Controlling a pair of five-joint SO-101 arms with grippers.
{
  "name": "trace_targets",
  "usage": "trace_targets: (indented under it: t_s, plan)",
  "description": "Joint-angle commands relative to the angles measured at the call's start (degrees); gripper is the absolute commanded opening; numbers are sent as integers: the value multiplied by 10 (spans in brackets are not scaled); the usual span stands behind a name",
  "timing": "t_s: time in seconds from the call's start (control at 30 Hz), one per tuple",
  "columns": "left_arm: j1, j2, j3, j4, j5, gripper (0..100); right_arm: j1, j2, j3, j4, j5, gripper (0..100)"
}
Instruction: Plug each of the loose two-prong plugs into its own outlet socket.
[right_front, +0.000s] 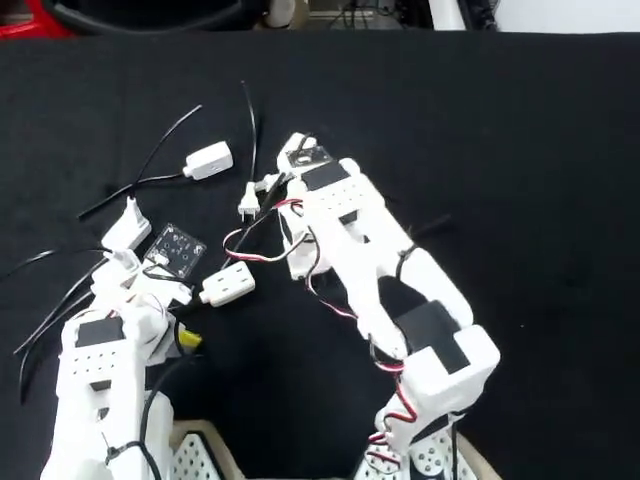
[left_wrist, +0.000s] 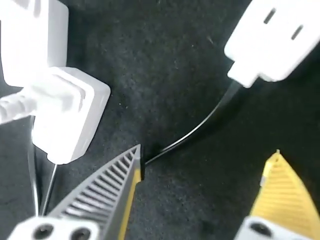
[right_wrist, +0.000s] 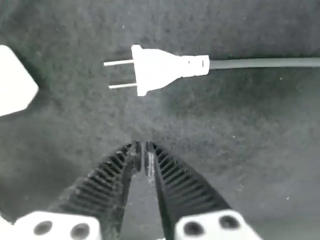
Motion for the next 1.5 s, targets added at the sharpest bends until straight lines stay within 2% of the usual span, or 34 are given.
trace_targets:
  t_s: [0.0, 0.13, 0.23, 0.43, 0.53, 0.63, 0.77, 0.83, 1.0, 1.13, 1.4, 1.47]
  plan:
    - [5, -8, 0, -8, -5, 370, 17, -2, -73, 33, -12, 18]
    - [5, -8, 0, -8, -5, 370, 55, -2, -125, 50, -65, 15]
    - [5, -8, 0, -8, -4, 370, 78, -3, -131, 29, -141, 15]
    - [7, -8, 0, -8, -4, 299, 47, -2, -86, -23, -180, 18]
    - [7, -8, 0, -8, -4, 277, 33, -3, -54, -47, -271, 26]
    - [7, -8, 0, -8, -4, 276, 27, -2, -15, -92, -344, 123]
    - [7, -8, 0, -8, -5, 276, 24, -3, 13, -118, -381, 313]
    - [8, -8, 0, -8, -5, 275, 13, -3, 15, -123, -396, 340]
    - [9, -8, 0, -8, -5, 275, -6, -1, 16, -152, -447, 277]
    - [7, -8, 0, -8, -5, 275, 17, 33, 30, -189, -510, 226]
    - [9, -8, 0, -8, -5, 275, 35, 106, -7, -169, -508, 221]
    - [9, -8, 0, -8, -5, 275, 33, 116, -14, -167, -505, 188]
